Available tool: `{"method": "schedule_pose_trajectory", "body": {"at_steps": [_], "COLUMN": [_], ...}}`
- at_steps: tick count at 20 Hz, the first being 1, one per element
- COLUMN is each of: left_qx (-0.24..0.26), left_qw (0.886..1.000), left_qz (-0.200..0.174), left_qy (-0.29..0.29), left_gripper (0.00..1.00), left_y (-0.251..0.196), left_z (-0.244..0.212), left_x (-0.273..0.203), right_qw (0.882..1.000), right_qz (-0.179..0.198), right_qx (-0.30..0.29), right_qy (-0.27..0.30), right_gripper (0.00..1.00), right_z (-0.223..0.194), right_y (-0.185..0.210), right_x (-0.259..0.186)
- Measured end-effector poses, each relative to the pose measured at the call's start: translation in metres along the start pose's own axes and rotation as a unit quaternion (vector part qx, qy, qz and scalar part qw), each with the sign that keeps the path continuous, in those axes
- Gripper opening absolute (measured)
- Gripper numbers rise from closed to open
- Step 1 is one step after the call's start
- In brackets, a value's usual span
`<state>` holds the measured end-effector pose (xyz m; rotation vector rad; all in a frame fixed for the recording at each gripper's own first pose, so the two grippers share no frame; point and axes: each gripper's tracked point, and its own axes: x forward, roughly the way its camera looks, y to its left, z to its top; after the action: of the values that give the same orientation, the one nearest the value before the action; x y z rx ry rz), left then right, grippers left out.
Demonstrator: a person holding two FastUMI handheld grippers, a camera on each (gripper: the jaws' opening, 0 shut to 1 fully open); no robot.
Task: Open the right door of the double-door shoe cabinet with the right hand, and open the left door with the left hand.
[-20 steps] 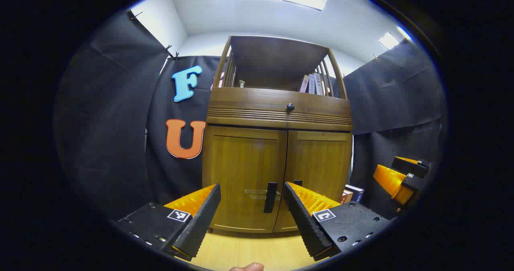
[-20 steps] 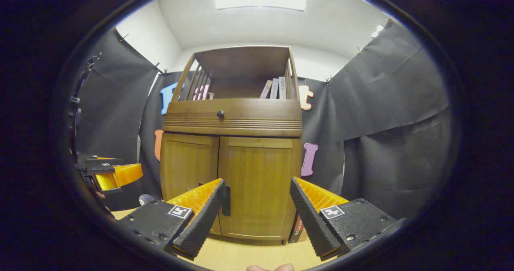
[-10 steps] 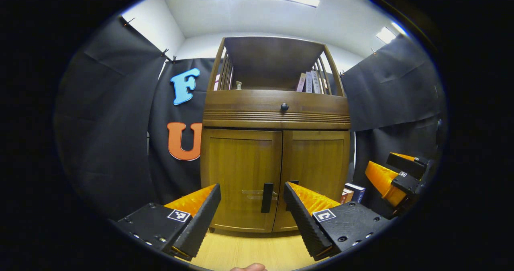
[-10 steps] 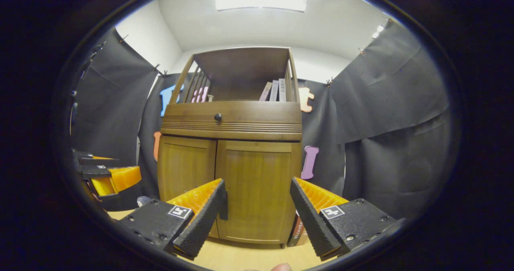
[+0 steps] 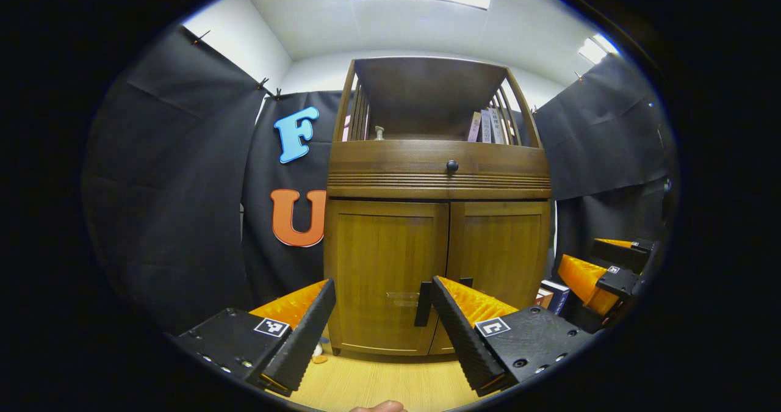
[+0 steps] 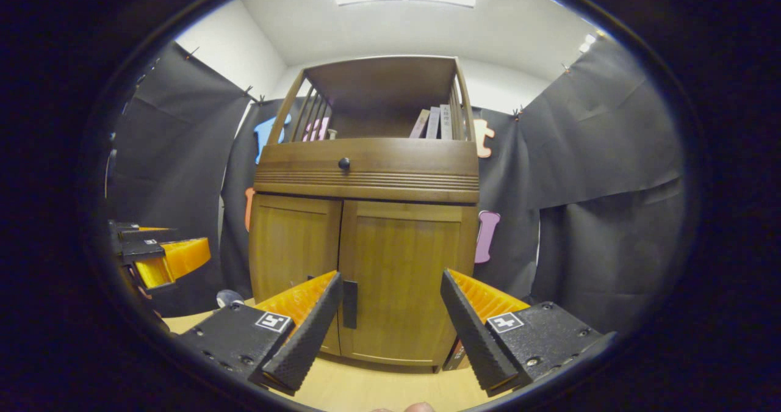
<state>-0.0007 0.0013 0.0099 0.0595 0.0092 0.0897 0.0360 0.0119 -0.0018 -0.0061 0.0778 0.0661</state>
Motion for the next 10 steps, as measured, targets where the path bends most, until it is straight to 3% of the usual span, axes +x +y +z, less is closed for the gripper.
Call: {"method": "schedule_pose_trajectory", "body": {"at_steps": [6, 10], "left_qx": [0.006, 0.010], "left_qw": [1.000, 1.000], "left_qz": [0.006, 0.006], "left_qy": [0.012, 0.014], "left_gripper": [0.95, 0.95], "left_y": [0.013, 0.024], "left_z": [-0.007, -0.012], "left_x": [0.007, 0.012], "right_qw": [0.997, 0.995], "right_qz": [0.002, -0.004], "right_qx": [0.027, 0.037], "right_qy": [0.072, 0.089], "right_gripper": [1.00, 1.00], "right_z": [-0.029, -0.037], "right_y": [0.013, 0.020], "right_x": [0.018, 0.037]}}
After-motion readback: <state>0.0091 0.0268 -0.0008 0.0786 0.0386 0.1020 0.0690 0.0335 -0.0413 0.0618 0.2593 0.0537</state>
